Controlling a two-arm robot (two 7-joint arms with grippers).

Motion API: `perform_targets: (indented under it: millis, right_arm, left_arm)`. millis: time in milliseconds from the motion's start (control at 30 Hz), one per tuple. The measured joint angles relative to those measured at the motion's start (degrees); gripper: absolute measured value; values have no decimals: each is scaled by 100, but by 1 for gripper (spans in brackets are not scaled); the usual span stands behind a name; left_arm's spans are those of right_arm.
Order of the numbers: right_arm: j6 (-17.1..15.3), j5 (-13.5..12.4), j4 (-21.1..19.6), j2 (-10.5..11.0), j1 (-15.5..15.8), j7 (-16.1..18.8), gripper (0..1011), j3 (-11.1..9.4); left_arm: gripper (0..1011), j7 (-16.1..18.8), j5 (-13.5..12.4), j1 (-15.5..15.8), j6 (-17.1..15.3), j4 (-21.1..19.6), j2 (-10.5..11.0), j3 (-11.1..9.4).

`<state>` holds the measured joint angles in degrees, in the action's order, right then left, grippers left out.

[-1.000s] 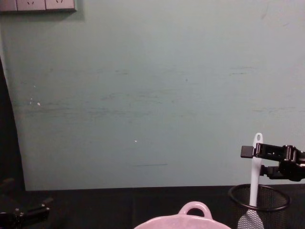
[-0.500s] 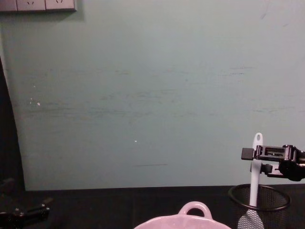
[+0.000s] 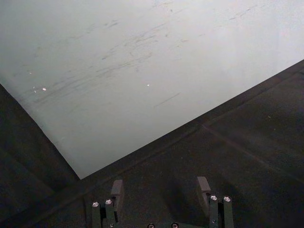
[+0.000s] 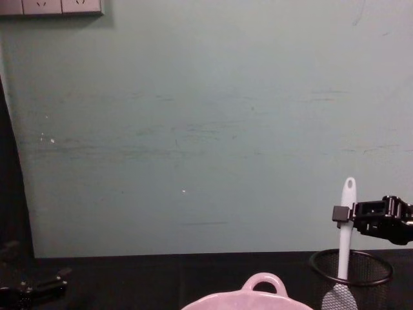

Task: Use the one hand to pick up the spoon and stir the clear water in the bowl.

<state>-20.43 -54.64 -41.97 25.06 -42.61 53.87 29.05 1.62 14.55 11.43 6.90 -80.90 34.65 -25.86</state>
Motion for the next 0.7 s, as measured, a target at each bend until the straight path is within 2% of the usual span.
perform_targets:
  millis: [67,200,600,667,700]
  right_arm:
    - [0,0,0,0,0,1,201,0]
    - [0,0,0,0,0,0,123,0]
    - [11,8,-27,8,6,-17,118,1]
    - [112,73,-304,99,98,-175,118,14]
    - [239,157,-633,217,213,-383,118,28]
  left_arm:
    - [1005,0,0,0,0,0,0,0]
    - [1005,0,0,0,0,0,0,0]
    - [1005,0,0,0,0,0,0,0]
    - [1005,0,0,0,0,0,0,0]
    - [1005,0,0,0,0,0,0,0]
